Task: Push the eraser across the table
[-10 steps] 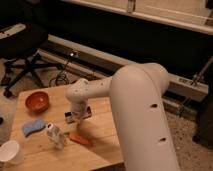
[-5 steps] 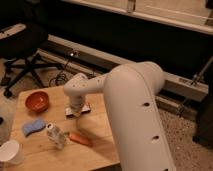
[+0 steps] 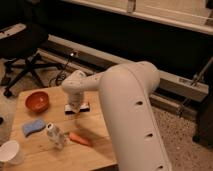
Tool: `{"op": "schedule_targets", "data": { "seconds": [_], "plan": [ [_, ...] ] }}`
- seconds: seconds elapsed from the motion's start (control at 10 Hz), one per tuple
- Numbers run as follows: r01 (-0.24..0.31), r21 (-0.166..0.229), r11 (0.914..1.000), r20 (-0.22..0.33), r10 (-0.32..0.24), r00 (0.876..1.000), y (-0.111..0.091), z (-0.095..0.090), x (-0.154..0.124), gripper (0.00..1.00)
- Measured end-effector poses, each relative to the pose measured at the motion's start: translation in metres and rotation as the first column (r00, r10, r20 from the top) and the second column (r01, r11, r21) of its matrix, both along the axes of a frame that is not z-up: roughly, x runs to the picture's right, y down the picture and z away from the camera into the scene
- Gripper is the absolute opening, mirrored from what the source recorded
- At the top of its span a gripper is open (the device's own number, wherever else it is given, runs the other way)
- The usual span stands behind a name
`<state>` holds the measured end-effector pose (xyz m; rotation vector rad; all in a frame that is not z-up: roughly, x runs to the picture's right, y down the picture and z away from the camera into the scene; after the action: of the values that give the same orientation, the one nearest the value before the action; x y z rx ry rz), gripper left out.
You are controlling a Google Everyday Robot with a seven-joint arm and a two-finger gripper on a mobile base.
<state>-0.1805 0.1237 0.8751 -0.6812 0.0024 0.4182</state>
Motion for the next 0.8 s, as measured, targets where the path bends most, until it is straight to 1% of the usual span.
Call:
{"op": "schedule_targets", "data": {
  "seconds": [0.2, 0.3, 0.5, 0.7, 0.8],
  "plan": [
    [-0.007, -0.004, 1.0000, -0.001, 0.007, 1.000, 0.002, -0.007, 0.004, 0.00],
    [-0.012, -0.010, 0.9999, 0.004, 0.012, 1.000, 0.006, -0.015, 0.005, 0.00],
    [-0.016, -0.019, 0.9997, 0.010, 0.016, 1.000, 0.013, -0.026, 0.008, 0.00],
    [-0.011, -0.028, 0.9996, 0.022, 0.011, 1.000, 0.023, -0.031, 0.005, 0.00],
    [-0.005, -0.027, 0.9996, 0.030, 0.006, 1.000, 0.026, -0.030, 0.001, 0.00]
  ]
}}
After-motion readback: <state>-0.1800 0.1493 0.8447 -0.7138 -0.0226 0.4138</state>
